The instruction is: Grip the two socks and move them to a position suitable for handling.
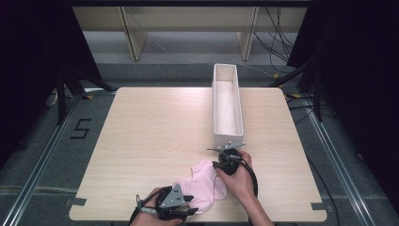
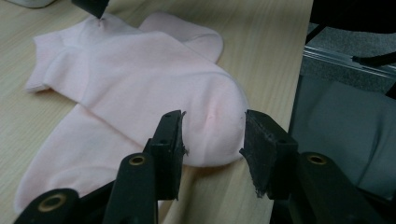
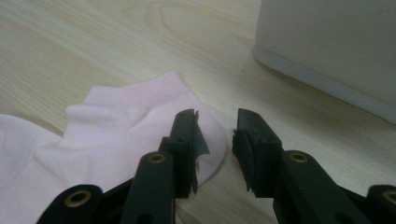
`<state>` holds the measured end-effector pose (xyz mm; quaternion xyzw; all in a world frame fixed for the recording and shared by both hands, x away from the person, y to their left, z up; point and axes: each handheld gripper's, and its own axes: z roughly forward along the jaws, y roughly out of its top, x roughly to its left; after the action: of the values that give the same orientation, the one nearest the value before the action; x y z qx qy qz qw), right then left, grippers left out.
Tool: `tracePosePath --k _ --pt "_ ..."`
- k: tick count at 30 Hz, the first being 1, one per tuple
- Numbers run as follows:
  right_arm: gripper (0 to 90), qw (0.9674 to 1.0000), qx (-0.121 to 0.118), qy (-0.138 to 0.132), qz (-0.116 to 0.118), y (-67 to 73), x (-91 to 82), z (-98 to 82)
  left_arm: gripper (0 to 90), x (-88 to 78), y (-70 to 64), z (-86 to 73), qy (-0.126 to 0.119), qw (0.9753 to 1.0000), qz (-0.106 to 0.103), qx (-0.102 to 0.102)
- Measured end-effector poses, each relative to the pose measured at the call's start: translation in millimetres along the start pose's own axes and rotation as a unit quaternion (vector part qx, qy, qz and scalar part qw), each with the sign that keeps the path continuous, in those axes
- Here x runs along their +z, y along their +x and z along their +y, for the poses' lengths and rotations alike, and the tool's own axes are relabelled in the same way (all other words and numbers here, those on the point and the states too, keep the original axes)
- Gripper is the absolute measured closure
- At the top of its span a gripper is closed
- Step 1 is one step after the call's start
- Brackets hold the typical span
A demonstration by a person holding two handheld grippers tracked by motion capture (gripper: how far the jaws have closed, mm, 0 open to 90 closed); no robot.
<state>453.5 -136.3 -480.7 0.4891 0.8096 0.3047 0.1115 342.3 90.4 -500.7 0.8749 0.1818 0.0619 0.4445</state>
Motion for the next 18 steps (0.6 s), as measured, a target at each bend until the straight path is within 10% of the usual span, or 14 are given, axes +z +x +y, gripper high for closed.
tracePosePath --k 18 --pt "81.2 0.9996 -0.016 0.022 0.005 0.3 6.3 -1.1 63.8 11.8 -4.2 -2.5 0.023 0.9988 -0.005 0.044"
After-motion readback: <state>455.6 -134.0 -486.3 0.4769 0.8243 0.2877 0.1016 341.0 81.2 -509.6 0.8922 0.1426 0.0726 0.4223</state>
